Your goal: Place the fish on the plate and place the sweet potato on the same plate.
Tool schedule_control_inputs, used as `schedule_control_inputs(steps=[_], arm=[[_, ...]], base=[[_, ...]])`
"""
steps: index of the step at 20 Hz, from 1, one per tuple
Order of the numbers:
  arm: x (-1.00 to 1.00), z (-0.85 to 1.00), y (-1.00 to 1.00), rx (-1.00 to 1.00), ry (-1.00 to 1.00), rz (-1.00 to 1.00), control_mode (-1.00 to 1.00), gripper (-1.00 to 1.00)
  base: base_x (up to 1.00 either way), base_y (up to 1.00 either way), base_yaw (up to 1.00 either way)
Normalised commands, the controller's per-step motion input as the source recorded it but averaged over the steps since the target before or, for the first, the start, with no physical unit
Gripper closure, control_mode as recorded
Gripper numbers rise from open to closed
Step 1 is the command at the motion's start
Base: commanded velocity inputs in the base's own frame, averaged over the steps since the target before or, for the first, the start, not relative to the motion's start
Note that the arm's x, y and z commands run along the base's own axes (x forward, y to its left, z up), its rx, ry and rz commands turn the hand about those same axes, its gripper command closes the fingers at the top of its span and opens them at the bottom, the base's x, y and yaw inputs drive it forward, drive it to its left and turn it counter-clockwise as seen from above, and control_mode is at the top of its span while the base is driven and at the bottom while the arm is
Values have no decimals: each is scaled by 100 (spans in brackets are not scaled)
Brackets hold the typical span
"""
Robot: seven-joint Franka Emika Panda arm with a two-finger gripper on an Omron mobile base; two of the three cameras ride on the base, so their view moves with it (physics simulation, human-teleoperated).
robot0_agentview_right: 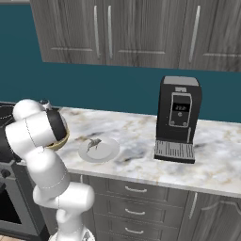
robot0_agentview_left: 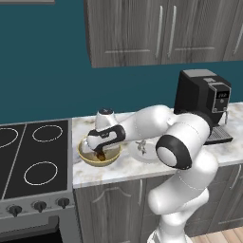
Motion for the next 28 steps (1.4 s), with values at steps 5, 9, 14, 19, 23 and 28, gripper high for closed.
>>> schedule_control_inputs(steps=[5, 9, 14, 19, 23, 28], arm=[[-2, 53, 0, 0, -3, 0, -100, 100], [-29, 68, 0, 0, -4, 0, -100, 100], [-55, 76, -18, 1, -14, 0, -100, 100], [-28, 72, -70, 3, -11, 0, -100, 100], [-5, 39, -100, 4, -1, -1, -100, 100], [-2, 8, -100, 4, 1, -5, -100, 100]], base=[[0, 0, 0], [0, 0, 0], [0, 0, 0], [0, 0, 0], [0, 0, 0], [0, 0, 0]])
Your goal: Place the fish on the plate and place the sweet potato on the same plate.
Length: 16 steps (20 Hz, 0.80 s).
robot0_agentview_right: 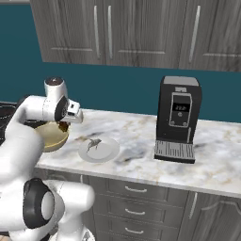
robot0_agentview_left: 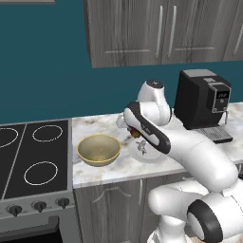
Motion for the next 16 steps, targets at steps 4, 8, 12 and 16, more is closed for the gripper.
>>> schedule_control_inputs(steps=[4, 8, 12, 16], arm=[[0, -33, -100, 2, 5, -5, -100, 100], [0, -38, -95, 0, 3, -6, -100, 100], [0, -4, -69, -8, 3, -10, -100, 100], [19, -4, -22, -8, 18, -8, -100, 100]], base=[[0, 0, 0], [0, 0, 0], [0, 0, 0], [0, 0, 0]])
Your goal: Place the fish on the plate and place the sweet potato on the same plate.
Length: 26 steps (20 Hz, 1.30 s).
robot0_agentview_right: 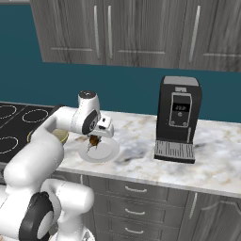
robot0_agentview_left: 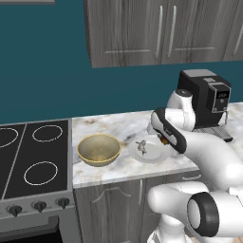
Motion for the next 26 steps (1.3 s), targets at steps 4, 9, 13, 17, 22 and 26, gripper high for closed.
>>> schedule_control_inputs(steps=[4, 9, 13, 17, 22, 26], arm=[[31, -25, 0, 0, 19, 0, -100, 100], [33, -53, -16, 1, 1, 0, -100, 100], [34, -29, -16, 0, 0, 0, -100, 100], [17, -41, -1, 0, 0, 0, -100, 100], [2, -41, 0, 0, 0, 0, -100, 100], [20, -21, 0, 0, 0, 0, -100, 100]], base=[[0, 0, 0], [0, 0, 0], [0, 0, 0], [0, 0, 0], [0, 0, 0], [0, 0, 0]])
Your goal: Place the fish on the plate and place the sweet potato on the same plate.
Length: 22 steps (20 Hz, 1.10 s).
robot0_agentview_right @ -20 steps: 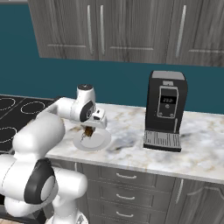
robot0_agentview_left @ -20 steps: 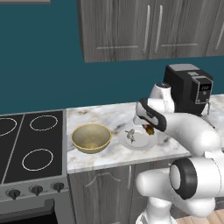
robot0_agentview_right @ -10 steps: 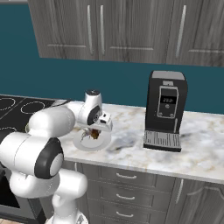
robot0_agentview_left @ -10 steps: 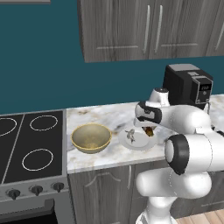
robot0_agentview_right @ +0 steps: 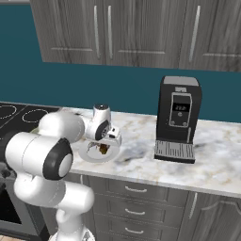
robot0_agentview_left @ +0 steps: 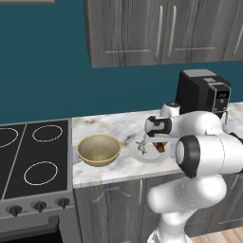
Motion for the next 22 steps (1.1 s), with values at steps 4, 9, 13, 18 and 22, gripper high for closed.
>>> schedule_control_inputs(steps=[4, 9, 13, 18, 22], arm=[[25, -11, 0, 0, 0, 0, -100, 100], [2, -1, 0, 0, 0, 0, -100, -100], [0, 0, 0, 0, 0, 0, -100, -100], [-13, 12, 0, 1, -2, 0, -100, -100], [-81, 53, 0, 5, -20, 0, -100, -100]], base=[[0, 0, 0], [0, 0, 0], [0, 0, 0], [0, 0, 0], [0, 0, 0]])
